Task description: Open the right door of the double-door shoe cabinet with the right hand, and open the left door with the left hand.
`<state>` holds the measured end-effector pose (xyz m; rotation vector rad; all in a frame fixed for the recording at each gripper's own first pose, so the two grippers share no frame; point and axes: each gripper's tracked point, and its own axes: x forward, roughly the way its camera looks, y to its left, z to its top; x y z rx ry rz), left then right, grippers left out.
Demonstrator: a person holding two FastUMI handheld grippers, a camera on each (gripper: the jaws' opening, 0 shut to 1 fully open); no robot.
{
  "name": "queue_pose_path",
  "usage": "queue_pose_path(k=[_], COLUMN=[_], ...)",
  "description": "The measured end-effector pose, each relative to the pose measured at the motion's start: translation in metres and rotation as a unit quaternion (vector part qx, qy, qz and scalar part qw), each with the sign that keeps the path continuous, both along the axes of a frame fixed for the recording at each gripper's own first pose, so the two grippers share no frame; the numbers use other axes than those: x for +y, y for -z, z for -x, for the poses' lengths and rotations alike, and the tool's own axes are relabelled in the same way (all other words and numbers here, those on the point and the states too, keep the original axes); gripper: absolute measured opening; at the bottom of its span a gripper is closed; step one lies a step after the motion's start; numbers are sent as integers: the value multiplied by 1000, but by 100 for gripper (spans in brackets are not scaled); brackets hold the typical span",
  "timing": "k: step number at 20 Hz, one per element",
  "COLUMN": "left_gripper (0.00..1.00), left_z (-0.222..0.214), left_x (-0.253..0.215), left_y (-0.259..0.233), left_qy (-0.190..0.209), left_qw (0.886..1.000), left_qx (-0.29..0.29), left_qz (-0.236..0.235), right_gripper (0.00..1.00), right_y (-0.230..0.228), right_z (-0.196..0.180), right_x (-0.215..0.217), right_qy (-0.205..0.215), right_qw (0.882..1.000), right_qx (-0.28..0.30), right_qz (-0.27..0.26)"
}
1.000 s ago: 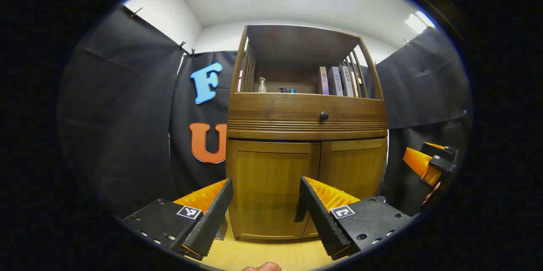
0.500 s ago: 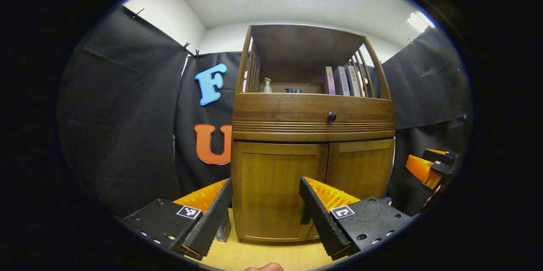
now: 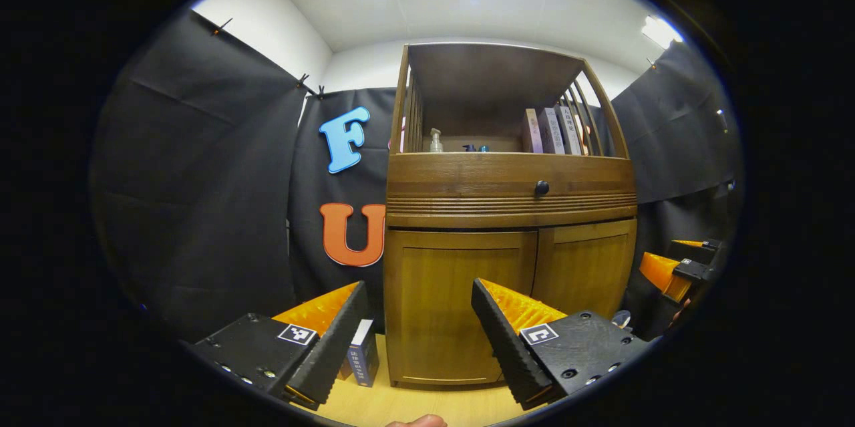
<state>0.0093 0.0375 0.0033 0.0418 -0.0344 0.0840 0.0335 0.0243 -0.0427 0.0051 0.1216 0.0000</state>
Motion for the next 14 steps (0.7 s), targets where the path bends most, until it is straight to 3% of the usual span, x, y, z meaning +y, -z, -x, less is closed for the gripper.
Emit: queue_pose_path(k=[2,3,4,6,8,9,14], left_gripper=[95,100,94,94,100,94,94], left_z=[-1,0,1,2,4,5,12], left_x=[1,4,8,16,22,25,42], left_y=[4,4,4,5,6,6,11], left_qy=[4,4,2,-4,-7,-9,-26], left_qw=[1000,1000,1000,1000,1000,1000,999], left_qx=[3,3,3,1,1,0,3], left_qz=[1,0,-3,-9,-17,-22,-34], right_gripper=[100,100,100,100,100,100,99], right_y=[14,22,29,43,55,63,110], right_z=[-6,-10,-14,-23,-32,-37,-67], right_x=[10,16,23,32,42,48,70], right_qy=[-6,-10,-14,-16,-23,-28,-38], right_qw=[1000,1000,999,999,998,998,994], right_qx=[17,27,35,48,56,60,99], right_qz=[-6,-10,-13,-11,-8,-6,2])
